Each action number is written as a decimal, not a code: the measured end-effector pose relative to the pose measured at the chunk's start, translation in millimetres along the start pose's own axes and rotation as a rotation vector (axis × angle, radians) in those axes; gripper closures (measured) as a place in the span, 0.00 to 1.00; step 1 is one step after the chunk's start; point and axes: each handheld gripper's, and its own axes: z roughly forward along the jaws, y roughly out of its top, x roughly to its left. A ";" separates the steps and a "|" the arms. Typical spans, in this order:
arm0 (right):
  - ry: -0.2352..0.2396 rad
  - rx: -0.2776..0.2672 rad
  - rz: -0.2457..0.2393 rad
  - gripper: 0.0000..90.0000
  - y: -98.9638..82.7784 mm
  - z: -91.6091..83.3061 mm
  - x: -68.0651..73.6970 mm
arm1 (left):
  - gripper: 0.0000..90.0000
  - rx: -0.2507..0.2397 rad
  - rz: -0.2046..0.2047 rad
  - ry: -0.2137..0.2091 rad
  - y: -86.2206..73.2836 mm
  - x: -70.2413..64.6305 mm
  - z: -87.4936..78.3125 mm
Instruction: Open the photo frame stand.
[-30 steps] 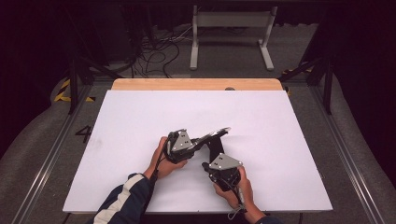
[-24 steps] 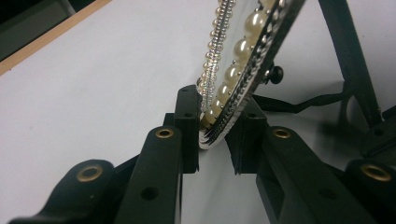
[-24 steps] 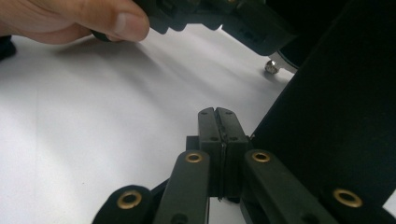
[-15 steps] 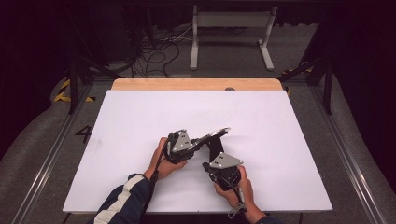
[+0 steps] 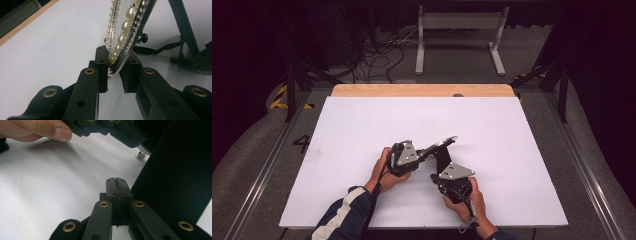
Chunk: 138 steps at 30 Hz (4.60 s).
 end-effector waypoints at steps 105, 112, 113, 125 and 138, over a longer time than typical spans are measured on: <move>-0.045 0.034 0.104 0.98 -12.3 -8.7 -37.0 | 0.74 -0.057 -0.012 -0.049 8.2 -9.8 -9.3; -0.045 0.036 0.106 0.98 -12.5 -9.5 -37.2 | 0.83 -0.067 0.018 -0.033 10.9 -10.5 -12.7; -0.046 0.036 0.106 0.99 -12.5 -9.6 -37.5 | 0.83 -0.062 0.029 -0.030 11.4 -10.8 -13.3; -0.041 0.039 0.109 1.00 -13.2 -10.0 -41.8 | 0.85 -0.048 0.057 -0.029 15.3 -16.7 -16.3; -0.045 0.049 0.109 1.00 -15.9 -11.8 -49.6 | 0.84 0.004 0.070 -0.005 26.6 -38.5 -22.3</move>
